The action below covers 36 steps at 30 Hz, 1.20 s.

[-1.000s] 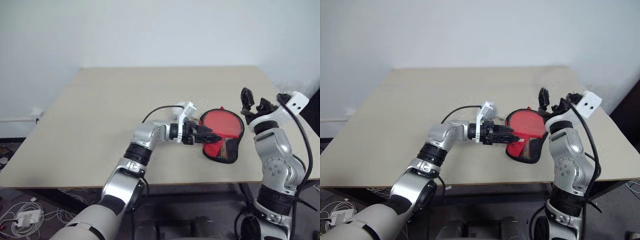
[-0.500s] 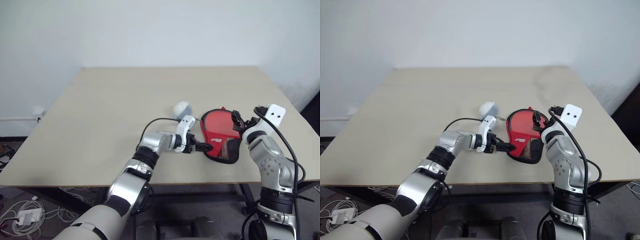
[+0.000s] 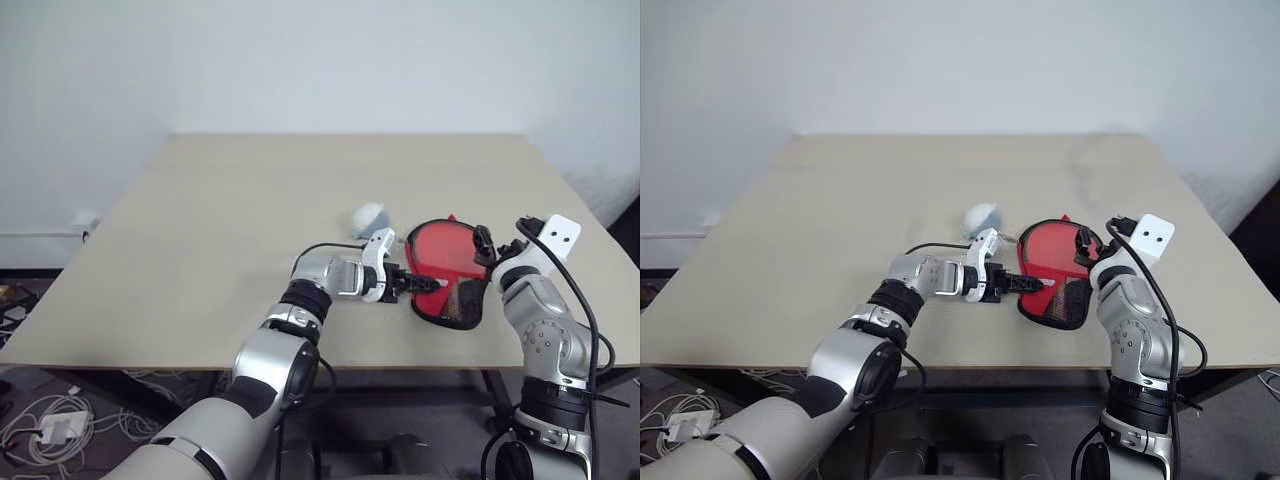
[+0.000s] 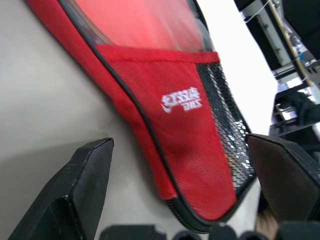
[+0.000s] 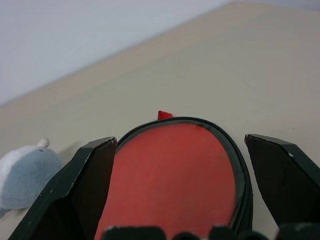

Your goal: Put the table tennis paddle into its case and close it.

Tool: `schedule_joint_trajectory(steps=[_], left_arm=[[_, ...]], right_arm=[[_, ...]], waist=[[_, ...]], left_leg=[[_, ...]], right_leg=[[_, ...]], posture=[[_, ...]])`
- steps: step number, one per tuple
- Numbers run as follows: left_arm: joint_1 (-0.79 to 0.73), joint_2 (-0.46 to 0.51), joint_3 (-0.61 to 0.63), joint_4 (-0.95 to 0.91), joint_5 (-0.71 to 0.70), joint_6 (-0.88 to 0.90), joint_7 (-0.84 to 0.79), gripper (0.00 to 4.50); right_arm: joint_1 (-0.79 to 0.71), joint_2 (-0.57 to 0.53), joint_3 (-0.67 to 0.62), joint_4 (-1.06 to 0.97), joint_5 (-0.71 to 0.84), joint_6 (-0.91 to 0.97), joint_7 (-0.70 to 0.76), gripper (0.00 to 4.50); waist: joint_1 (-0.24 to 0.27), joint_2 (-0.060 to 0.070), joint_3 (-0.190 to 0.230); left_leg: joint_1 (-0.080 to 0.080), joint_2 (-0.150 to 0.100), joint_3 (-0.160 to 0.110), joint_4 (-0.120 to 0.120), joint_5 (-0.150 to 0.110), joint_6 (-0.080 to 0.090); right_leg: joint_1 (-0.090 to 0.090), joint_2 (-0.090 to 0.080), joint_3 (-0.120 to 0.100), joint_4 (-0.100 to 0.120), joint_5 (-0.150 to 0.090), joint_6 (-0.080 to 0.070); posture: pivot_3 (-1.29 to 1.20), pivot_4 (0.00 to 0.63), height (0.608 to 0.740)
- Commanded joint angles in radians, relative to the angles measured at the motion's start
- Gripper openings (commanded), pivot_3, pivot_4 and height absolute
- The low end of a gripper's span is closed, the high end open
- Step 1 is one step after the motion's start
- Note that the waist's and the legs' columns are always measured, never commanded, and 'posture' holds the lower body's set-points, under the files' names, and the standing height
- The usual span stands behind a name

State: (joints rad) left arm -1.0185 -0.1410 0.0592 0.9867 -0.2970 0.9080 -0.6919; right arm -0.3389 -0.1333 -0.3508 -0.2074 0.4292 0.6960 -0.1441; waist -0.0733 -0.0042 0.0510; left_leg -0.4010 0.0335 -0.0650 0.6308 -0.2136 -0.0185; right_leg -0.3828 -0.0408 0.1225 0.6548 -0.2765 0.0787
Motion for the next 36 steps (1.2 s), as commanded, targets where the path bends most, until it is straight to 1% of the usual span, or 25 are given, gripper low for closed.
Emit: schedule_joint_trajectory(steps=[1,4,7,15,16,18,19,20,24,28,30,31,33,34,36], left_arm=[[-0.030,-0.030,0.030,0.009,-0.051,0.072,-0.024,4.50],[-0.034,-0.036,0.038,-0.001,-0.067,0.099,-0.027,4.50],[-0.035,-0.037,0.055,0.008,-0.071,0.099,-0.002,3.89],[-0.043,-0.031,0.117,0.037,-0.109,0.085,0.050,1.26],[-0.045,-0.029,0.124,0.041,-0.113,0.084,0.053,0.85],[-0.050,-0.026,0.140,0.047,-0.114,0.084,0.073,0.20],[-0.053,-0.022,0.143,0.049,-0.114,0.095,0.078,0.09],[-0.058,-0.017,0.147,0.049,-0.114,0.111,0.084,0.09],[-0.089,0.016,0.225,0.063,-0.159,0.190,0.154,0.09],[-0.091,0.084,0.260,0.053,-0.172,0.301,0.193,0.09],[-0.069,0.135,0.259,0.004,-0.188,0.398,0.187,0.09],[-0.044,0.168,0.238,-0.050,-0.202,0.471,0.161,0.09],[-0.004,0.205,0.213,-0.143,-0.227,0.567,0.137,0.09],[0.014,0.213,0.208,-0.184,-0.238,0.599,0.136,0.09],[0.065,0.271,0.182,-0.275,-0.293,0.680,0.122,0.09]], right_arm=[[-0.006,0.002,-0.015,-0.043,-0.004,-0.031,-0.010,4.46],[-0.003,0.003,-0.018,-0.042,-0.007,-0.034,-0.015,4.46],[-0.004,0.005,-0.022,-0.039,-0.009,-0.037,-0.017,4.50],[0.001,0.005,-0.032,-0.026,-0.018,-0.049,-0.025,4.50],[0.002,0.006,-0.032,-0.024,-0.020,-0.051,-0.027,4.50],[0.005,0.008,-0.031,-0.022,-0.023,-0.053,-0.030,4.50],[0.006,0.010,-0.028,-0.021,-0.025,-0.054,-0.032,4.50],[0.008,0.013,-0.025,-0.022,-0.028,-0.053,-0.034,4.50],[0.013,0.019,-0.018,-0.029,-0.039,-0.052,-0.035,4.50],[0.016,0.022,-0.023,-0.035,-0.045,-0.052,-0.041,4.50],[0.020,0.022,-0.024,-0.044,-0.046,-0.051,-0.044,4.50],[0.025,0.021,-0.022,-0.048,-0.052,-0.050,-0.045,4.50],[0.033,0.019,-0.019,-0.051,-0.060,-0.049,-0.047,4.50],[0.037,0.020,-0.017,-0.055,-0.062,-0.048,-0.047,4.50],[0.043,0.022,-0.018,-0.062,-0.062,-0.044,-0.048,4.50]], waist=[[0.001,0.000,0.000],[0.000,0.000,0.000],[0.000,0.000,0.000],[0.000,0.000,0.000],[0.000,0.000,0.000],[0.000,0.000,0.000],[0.000,0.000,0.000],[0.000,0.000,0.000],[0.000,0.000,0.000],[-0.004,0.000,0.000],[-0.011,0.000,0.000],[-0.015,0.000,0.000],[-0.026,0.000,0.000],[-0.029,0.001,0.000],[-0.029,0.001,0.000]], left_leg=[[0.000,0.000,0.000,0.000,0.000,0.000],[0.000,0.000,0.000,0.000,0.000,0.000],[0.000,0.000,0.000,0.000,0.000,0.000],[-0.001,0.000,0.000,0.000,0.000,0.000],[-0.001,0.000,0.000,0.000,0.000,0.000],[-0.001,0.000,0.000,0.000,0.000,0.000],[-0.001,0.000,0.000,0.000,0.000,0.000],[-0.001,0.000,0.000,0.000,0.000,0.000],[-0.001,0.000,0.000,0.000,0.000,0.000],[-0.001,0.000,0.000,-0.001,0.000,0.000],[-0.001,0.000,-0.001,-0.002,0.000,-0.001],[-0.002,0.000,-0.001,-0.002,0.001,-0.001],[-0.002,0.000,-0.002,-0.003,0.001,-0.002],[-0.002,0.000,-0.002,-0.004,0.001,-0.002],[-0.002,0.000,-0.002,-0.004,0.001,-0.002]], right_leg=[[0.000,0.000,0.000,0.000,0.000,0.000],[0.000,0.000,0.000,0.000,0.000,0.000],[-0.001,0.000,0.000,0.000,0.000,0.000],[-0.001,0.000,0.000,0.000,0.000,0.000],[-0.001,0.000,0.000,0.000,0.000,0.000],[-0.001,0.000,0.000,0.000,0.000,0.000],[-0.001,0.000,0.000,0.000,0.000,0.000],[-0.001,0.000,0.000,0.000,0.000,0.000],[-0.002,0.000,0.000,0.000,0.000,0.000],[-0.003,0.000,0.000,0.000,0.000,0.000],[-0.004,0.001,0.001,0.001,0.000,0.000],[-0.004,0.002,0.001,0.001,0.000,0.000],[-0.005,0.002,0.002,0.002,0.000,0.000],[-0.005,0.002,0.002,0.002,0.000,0.000],[-0.005,0.002,0.002,0.002,0.000,0.000]], posture=[[0.00,0.000,0.740],[0.00,0.000,0.740],[0.00,0.000,0.740],[0.00,0.000,0.740],[0.00,0.000,0.740],[0.00,0.000,0.740],[0.00,0.000,0.740],[0.00,0.000,0.740],[0.00,0.000,0.740],[0.00,0.000,0.740],[0.00,0.000,0.740],[0.00,0.000,0.740],[0.00,0.000,0.740],[0.00,0.000,0.740],[0.00,0.000,0.740]])
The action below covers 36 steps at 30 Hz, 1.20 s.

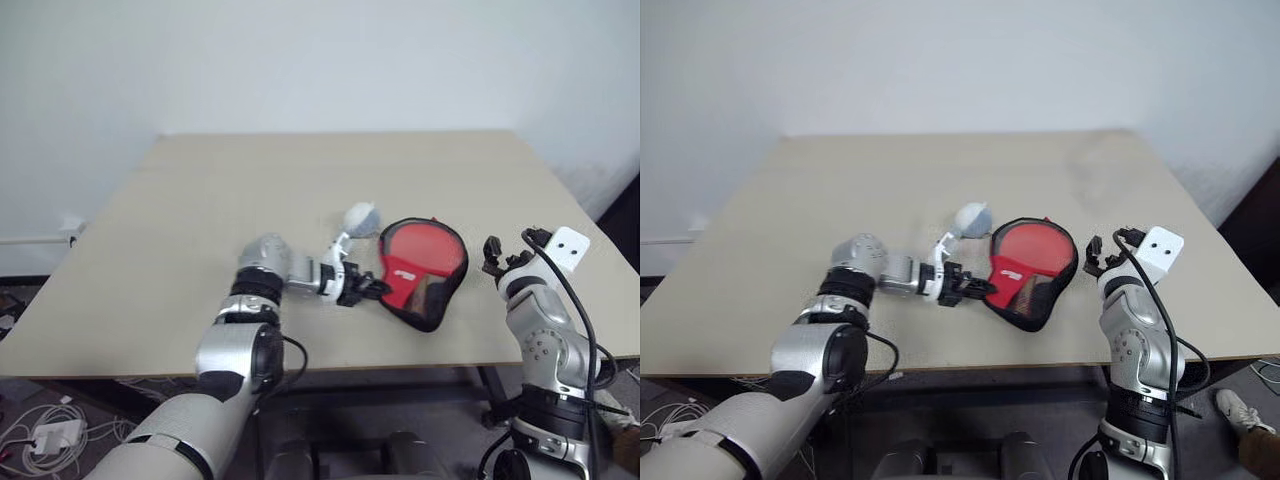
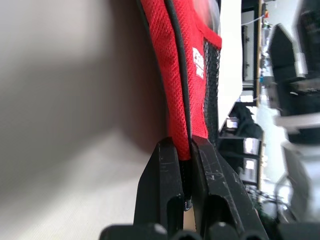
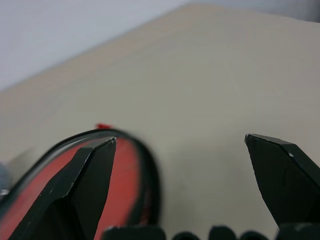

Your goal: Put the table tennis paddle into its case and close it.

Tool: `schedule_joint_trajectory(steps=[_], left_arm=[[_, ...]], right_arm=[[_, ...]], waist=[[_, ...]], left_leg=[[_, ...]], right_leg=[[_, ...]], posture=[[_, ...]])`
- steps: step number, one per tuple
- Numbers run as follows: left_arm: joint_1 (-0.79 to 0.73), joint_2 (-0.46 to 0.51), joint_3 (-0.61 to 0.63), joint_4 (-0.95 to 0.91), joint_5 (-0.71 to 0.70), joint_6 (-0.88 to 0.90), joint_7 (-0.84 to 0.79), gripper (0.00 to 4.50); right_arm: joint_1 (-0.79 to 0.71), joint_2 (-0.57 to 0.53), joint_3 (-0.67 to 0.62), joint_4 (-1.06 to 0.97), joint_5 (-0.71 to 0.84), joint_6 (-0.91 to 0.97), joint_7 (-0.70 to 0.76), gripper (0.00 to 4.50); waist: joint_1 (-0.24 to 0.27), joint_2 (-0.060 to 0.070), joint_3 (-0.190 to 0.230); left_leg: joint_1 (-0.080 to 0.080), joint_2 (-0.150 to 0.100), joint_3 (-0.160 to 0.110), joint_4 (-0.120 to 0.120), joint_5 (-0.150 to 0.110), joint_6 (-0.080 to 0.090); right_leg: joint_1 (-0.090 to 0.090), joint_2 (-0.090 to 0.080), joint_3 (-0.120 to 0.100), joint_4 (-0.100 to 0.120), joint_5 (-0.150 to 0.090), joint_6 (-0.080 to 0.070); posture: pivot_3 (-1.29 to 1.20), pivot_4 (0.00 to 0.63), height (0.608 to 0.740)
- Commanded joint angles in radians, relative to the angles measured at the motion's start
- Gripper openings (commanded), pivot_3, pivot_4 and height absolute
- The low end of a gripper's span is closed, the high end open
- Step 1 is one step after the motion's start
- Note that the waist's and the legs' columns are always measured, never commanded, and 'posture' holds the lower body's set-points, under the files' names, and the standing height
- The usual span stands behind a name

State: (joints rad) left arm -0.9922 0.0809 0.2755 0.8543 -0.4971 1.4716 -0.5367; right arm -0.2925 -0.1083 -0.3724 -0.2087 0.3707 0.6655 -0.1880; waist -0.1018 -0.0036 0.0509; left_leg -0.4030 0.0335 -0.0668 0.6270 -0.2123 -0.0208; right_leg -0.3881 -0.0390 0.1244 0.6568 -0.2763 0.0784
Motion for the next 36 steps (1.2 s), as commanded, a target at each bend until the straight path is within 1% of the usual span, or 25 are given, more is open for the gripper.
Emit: schedule_joint_trajectory(steps=[1,5,7,11,13,16,19,21,25,28,33,36], left_arm=[[0.070,0.091,-0.087,-0.191,-0.156,0.135,-0.064,0.09],[0.216,0.284,-0.357,-0.461,-0.489,0.143,-0.184,0.09],[0.242,0.344,-0.464,-0.509,-0.619,0.143,-0.193,0.09],[0.245,0.402,-0.584,-0.530,-0.772,0.143,-0.153,0.09],[0.233,0.419,-0.653,-0.512,-0.843,0.143,-0.127,0.09],[0.222,0.445,-0.713,-0.492,-0.929,0.143,-0.089,0.09],[0.198,0.468,-0.787,-0.427,-1.047,0.143,-0.010,0.09],[0.194,0.478,-0.791,-0.415,-1.102,0.143,0.059,0.09],[0.240,0.453,-0.642,-0.484,-1.053,0.142,0.206,0.09],[0.270,0.442,-0.584,-0.518,-1.052,0.143,0.257,0.09],[0.281,0.457,-0.573,-0.530,-1.073,0.143,0.291,0.09],[0.276,0.479,-0.592,-0.517,-1.100,0.143,0.292,0.09]], right_arm=[[-0.001,-0.002,0.003,-0.062,-0.003,-0.012,-0.004,4.50],[0.000,-0.007,0.004,-0.064,-0.005,-0.003,-0.003,4.50],[-0.003,-0.014,0.005,-0.060,-0.008,0.002,0.000,4.50],[-0.008,-0.017,0.008,-0.059,-0.013,0.008,0.001,4.50],[-0.012,-0.021,0.011,-0.061,-0.016,0.015,0.000,4.50],[-0.014,-0.018,0.013,-0.076,-0.017,0.027,-0.006,4.50],[-0.010,-0.010,0.020,-0.102,-0.017,0.045,-0.011,4.50],[-0.003,-0.008,0.028,-0.112,-0.021,0.055,-0.012,4.50],[0.014,-0.001,0.027,-0.114,-0.029,0.053,-0.017,4.50],[0.012,0.006,0.027,-0.106,-0.031,0.051,-0.020,4.50],[-0.006,0.007,0.036,-0.092,-0.036,0.051,-0.015,4.50],[-0.016,0.002,0.035,-0.078,-0.038,0.047,-0.011,4.50]], waist=[[-0.002,0.000,0.000],[-0.006,0.001,0.000],[0.001,0.000,0.000],[0.014,0.000,0.000],[0.013,0.000,0.000],[0.012,0.000,0.000],[0.013,0.000,0.000],[0.012,0.000,0.000],[0.016,0.000,0.000],[0.019,0.000,0.000],[0.023,0.000,0.000],[0.024,0.000,0.000]], left_leg=[[0.000,0.000,0.000,0.000,0.000,0.000],[0.000,0.000,0.000,-0.002,0.001,-0.001],[0.000,0.001,0.000,-0.001,0.001,-0.002],[-0.001,0.001,-0.001,0.002,0.001,-0.003],[-0.002,0.001,0.000,0.003,0.001,-0.003],[-0.003,0.001,-0.001,0.002,0.001,-0.003],[-0.005,0.001,-0.001,0.002,0.001,-0.002],[-0.005,0.001,-0.001,0.003,0.001,-0.002],[-0.006,0.001,-0.001,0.003,0.001,-0.002],[-0.006,0.001,-0.001,0.004,0.002,-0.003],[-0.006,0.001,-0.001,0.004,0.002,-0.003],[-0.006,0.001,-0.001,0.004,0.002,-0.003]], right_leg=[[0.000,0.000,0.000,0.000,0.000,0.000],[-0.002,0.000,0.001,0.002,0.001,-0.002],[-0.002,0.000,0.001,0.002,0.002,-0.004],[0.000,0.000,-0.001,0.001,0.000,-0.001],[-0.001,0.000,-0.001,0.001,0.000,-0.001],[-0.003,0.000,-0.001,0.001,0.000,-0.001],[-0.004,0.000,-0.001,0.002,0.000,-0.001],[-0.005,0.000,-0.001,0.002,0.000,-0.001],[-0.005,0.000,-0.001,0.001,0.000,-0.001],[-0.005,0.000,-0.001,0.001,0.000,-0.001],[-0.005,0.000,-0.001,0.001,0.000,-0.001],[-0.005,0.000,-0.001,0.001,0.000,-0.001]], posture=[[0.00,0.000,0.740],[0.00,0.000,0.740],[0.00,0.000,0.740],[0.00,0.000,0.740],[0.00,0.000,0.740],[0.00,0.000,0.740],[0.00,0.000,0.740],[0.00,0.000,0.740],[0.00,0.000,0.740],[0.00,0.000,0.740],[0.00,0.000,0.740],[0.00,0.000,0.740]])
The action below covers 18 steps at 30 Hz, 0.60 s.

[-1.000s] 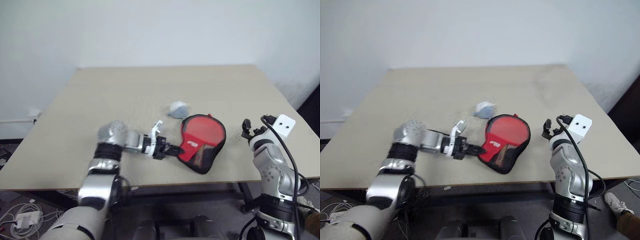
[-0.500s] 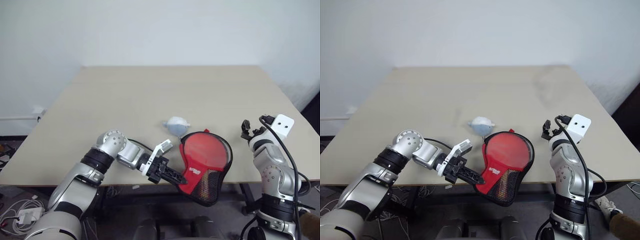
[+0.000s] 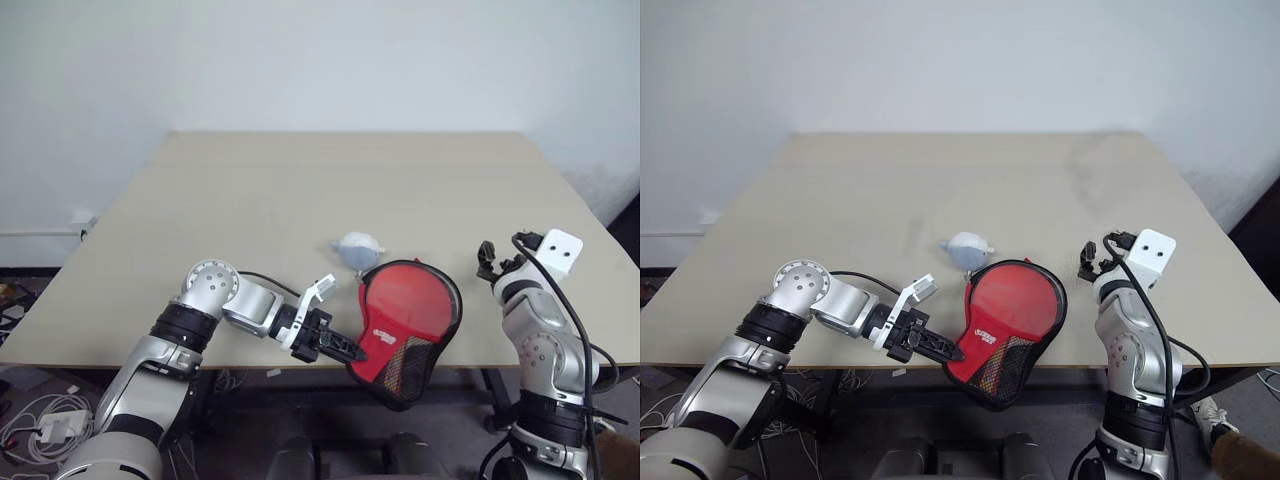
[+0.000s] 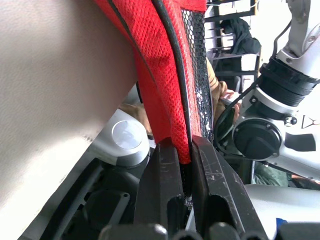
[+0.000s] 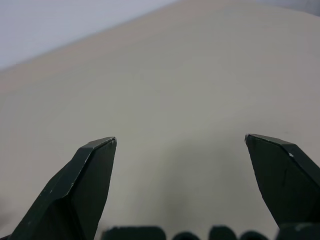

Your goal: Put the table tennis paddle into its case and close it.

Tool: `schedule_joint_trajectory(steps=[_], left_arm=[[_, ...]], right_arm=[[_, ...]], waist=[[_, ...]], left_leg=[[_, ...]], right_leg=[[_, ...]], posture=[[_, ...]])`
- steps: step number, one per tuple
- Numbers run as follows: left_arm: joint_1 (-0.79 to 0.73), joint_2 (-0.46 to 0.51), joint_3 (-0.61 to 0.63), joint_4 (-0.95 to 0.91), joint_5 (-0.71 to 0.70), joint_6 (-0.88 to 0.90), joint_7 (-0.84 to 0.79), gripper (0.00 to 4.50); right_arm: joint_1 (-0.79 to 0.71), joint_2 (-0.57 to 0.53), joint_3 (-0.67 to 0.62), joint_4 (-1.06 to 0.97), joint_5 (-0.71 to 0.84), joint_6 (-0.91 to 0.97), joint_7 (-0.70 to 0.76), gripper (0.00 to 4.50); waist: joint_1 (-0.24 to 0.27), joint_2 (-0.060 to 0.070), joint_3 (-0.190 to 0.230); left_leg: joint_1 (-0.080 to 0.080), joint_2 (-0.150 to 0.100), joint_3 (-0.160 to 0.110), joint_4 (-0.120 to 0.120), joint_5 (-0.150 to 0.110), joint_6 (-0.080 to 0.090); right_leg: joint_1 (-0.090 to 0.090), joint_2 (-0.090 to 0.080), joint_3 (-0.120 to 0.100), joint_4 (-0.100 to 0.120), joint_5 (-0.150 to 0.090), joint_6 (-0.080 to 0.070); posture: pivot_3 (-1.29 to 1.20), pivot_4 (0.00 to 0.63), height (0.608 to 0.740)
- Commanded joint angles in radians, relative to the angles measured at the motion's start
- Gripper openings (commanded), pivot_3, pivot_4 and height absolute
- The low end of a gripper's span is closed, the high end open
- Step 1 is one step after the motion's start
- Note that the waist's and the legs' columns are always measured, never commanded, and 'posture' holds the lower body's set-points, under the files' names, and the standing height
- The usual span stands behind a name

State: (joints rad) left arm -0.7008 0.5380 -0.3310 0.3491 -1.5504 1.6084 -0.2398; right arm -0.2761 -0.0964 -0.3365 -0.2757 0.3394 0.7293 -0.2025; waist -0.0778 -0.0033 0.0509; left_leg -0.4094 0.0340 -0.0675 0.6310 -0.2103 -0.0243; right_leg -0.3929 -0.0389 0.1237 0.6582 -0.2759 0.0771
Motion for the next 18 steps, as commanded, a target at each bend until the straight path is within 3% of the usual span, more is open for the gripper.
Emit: schedule_joint_trajectory(steps=[1,12,13,14,18], left_arm=[[-0.020,0.031,0.002,-0.008,-0.054,0.006,-0.012,0.09],[-0.027,-0.004,0.081,0.033,-0.004,0.006,0.015,0.09],[-0.029,-0.007,0.083,0.044,-0.006,0.006,0.018,0.58],[-0.029,-0.013,0.092,0.049,-0.003,0.006,0.023,0.73],[-0.023,-0.031,0.127,0.049,0.009,0.006,0.030,0.73]], right_arm=[[-0.036,-0.011,-0.001,-0.006,-0.008,-0.019,0.004,4.50],[-0.058,-0.010,0.014,0.020,-0.020,-0.033,0.013,4.50],[-0.059,-0.012,0.014,0.021,-0.021,-0.034,0.014,4.50],[-0.059,-0.013,0.013,0.024,-0.021,-0.036,0.014,4.50],[-0.057,-0.010,0.014,0.025,-0.024,-0.038,0.011,4.50]], waist=[[0.000,0.000,0.000],[0.004,0.000,0.000],[0.004,0.000,0.000],[0.004,0.000,0.000],[0.005,0.000,0.000]], left_leg=[[0.000,0.000,0.000,0.000,0.000,0.000],[0.000,0.000,0.000,0.000,0.000,0.000],[0.000,0.000,0.000,0.000,0.000,0.000],[0.000,0.000,0.000,0.000,0.000,-0.001],[0.000,0.000,0.000,0.000,0.000,-0.001]], right_leg=[[0.000,0.000,0.000,0.000,0.000,0.000],[0.000,0.000,0.000,0.000,0.000,0.000],[0.000,0.000,0.000,0.000,0.000,0.000],[0.000,0.000,0.000,0.000,0.000,0.000],[0.000,0.000,0.000,0.000,0.000,0.000]], posture=[[0.00,0.000,0.740],[0.00,0.000,0.740],[0.00,0.000,0.740],[0.00,0.000,0.740],[0.00,0.000,0.740]])
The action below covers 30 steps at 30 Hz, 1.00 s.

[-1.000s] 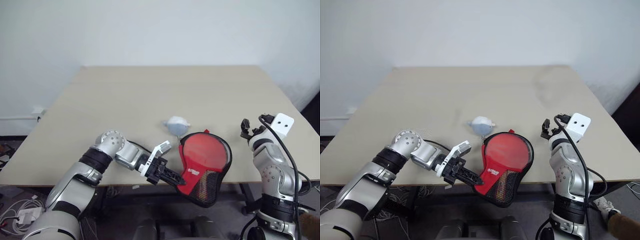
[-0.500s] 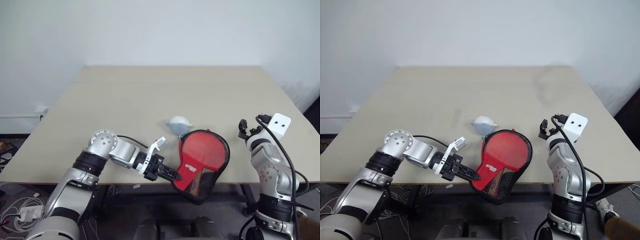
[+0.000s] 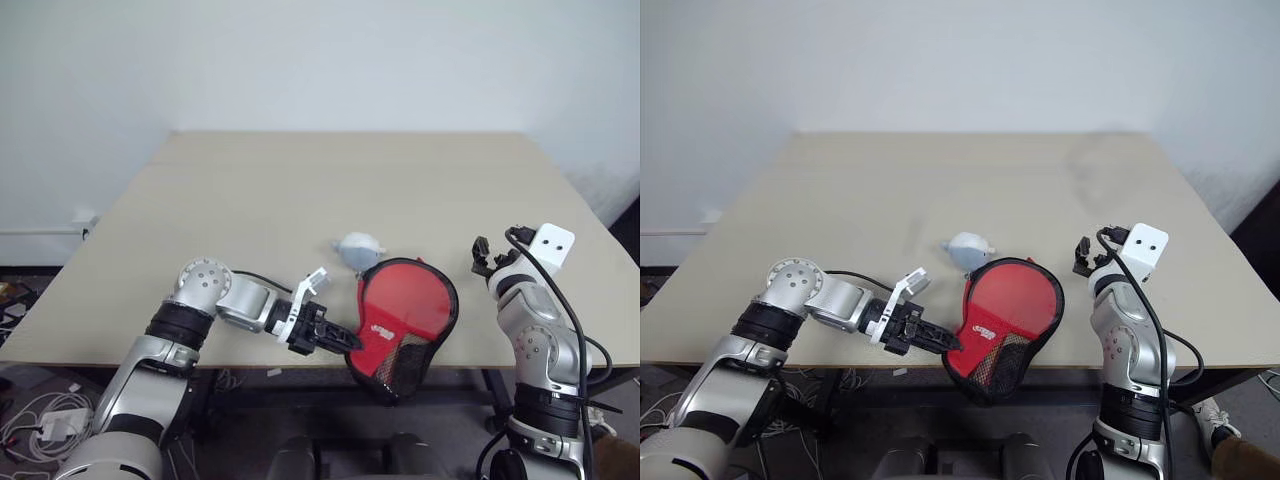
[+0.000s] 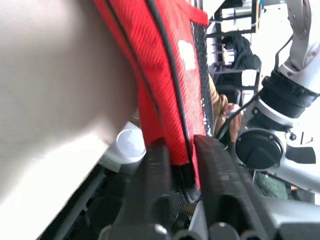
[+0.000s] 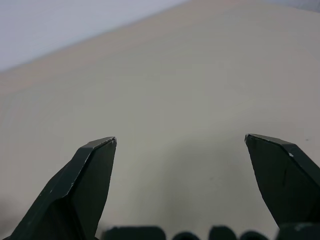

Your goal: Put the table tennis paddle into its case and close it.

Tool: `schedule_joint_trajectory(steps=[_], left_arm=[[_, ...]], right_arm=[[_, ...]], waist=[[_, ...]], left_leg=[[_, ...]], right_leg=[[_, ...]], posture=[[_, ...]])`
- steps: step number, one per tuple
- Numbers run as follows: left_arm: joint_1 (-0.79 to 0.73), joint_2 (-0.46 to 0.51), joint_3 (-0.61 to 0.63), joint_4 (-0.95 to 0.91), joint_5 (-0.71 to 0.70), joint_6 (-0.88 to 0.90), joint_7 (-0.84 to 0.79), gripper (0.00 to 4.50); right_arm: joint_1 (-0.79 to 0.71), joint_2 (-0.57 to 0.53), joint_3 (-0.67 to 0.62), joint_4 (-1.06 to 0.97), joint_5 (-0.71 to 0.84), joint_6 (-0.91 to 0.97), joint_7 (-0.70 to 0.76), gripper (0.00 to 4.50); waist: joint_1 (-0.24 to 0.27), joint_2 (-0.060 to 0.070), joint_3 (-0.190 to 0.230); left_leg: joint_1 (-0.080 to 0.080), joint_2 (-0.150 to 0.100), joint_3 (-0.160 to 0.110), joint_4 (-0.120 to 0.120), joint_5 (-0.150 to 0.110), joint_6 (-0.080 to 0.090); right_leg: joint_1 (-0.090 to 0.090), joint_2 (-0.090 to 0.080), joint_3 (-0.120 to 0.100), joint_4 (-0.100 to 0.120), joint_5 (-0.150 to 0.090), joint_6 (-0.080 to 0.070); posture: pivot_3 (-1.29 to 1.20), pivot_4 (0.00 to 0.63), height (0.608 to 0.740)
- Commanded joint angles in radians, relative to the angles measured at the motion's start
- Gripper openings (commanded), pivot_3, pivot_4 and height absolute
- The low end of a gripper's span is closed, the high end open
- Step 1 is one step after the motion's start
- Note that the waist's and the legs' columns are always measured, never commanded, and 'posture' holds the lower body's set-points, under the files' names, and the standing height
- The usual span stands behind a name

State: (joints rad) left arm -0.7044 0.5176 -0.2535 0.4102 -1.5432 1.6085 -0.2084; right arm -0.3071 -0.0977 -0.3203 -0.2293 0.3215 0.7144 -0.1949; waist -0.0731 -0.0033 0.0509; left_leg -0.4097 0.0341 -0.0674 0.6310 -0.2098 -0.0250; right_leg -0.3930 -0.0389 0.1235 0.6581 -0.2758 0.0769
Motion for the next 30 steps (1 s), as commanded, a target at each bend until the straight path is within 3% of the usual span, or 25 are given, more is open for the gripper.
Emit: schedule_joint_trajectory(steps=[1,5,11,17,21,27,30], left_arm=[[-0.018,-0.015,0.058,-0.015,0.007,0.006,-0.002,1.05],[-0.021,-0.014,0.070,-0.030,0.026,0.006,-0.014,2.21],[-0.039,-0.003,0.091,-0.049,0.103,0.006,-0.096,4.36],[-0.050,0.056,0.038,-0.189,0.303,-0.072,-0.330,4.47],[-0.051,0.092,-0.085,-0.271,0.528,-0.303,-0.543,4.47],[-0.095,0.016,-0.165,-0.204,0.746,-0.515,-0.723,4.47],[-0.112,-0.067,-0.155,-0.169,0.803,-0.576,-0.750,4.47]], right_arm=[[-0.027,-0.008,-0.003,-0.021,-0.007,-0.023,0.003,4.50],[-0.030,-0.009,-0.006,-0.016,-0.009,-0.027,0.008,4.50],[-0.033,-0.011,-0.006,-0.016,-0.011,-0.029,0.008,4.50],[-0.048,-0.022,0.006,-0.017,-0.006,-0.025,0.031,4.50],[-0.082,-0.051,0.067,-0.027,0.018,0.006,0.122,4.50],[-0.187,-0.062,0.118,0.048,0.066,0.057,0.233,4.50],[-0.235,-0.074,0.140,0.092,0.083,0.083,0.288,4.50]], waist=[[0.000,0.000,0.000],[0.000,0.000,0.000],[-0.001,0.000,0.000],[-0.001,0.000,0.000],[-0.001,0.001,0.000],[-0.001,0.000,0.000],[0.001,0.000,0.000]], left_leg=[[0.000,0.000,0.000,0.000,0.000,0.000],[0.000,0.000,0.000,0.000,0.000,0.000],[0.000,0.000,0.000,0.000,0.000,-0.001],[0.000,0.000,0.000,-0.001,0.001,-0.002],[0.000,0.000,0.000,-0.002,0.001,-0.003],[0.000,0.000,0.000,-0.002,0.002,-0.003],[-0.001,0.000,0.000,-0.001,0.002,-0.002]], right_leg=[[0.000,0.000,0.000,0.000,0.000,0.000],[0.000,0.000,0.000,0.000,0.000,0.000],[0.000,0.000,0.000,0.000,0.000,0.000],[0.000,0.000,0.000,0.000,0.000,0.000],[0.000,0.000,0.000,0.000,0.000,-0.001],[0.000,0.000,0.000,0.000,0.000,-0.001],[0.000,0.000,-0.001,-0.001,0.000,-0.001]], posture=[[0.00,0.000,0.740],[0.00,0.000,0.740],[0.00,0.000,0.740],[0.00,0.000,0.740],[0.00,0.000,0.740],[0.00,0.000,0.740],[0.00,0.000,0.740]])
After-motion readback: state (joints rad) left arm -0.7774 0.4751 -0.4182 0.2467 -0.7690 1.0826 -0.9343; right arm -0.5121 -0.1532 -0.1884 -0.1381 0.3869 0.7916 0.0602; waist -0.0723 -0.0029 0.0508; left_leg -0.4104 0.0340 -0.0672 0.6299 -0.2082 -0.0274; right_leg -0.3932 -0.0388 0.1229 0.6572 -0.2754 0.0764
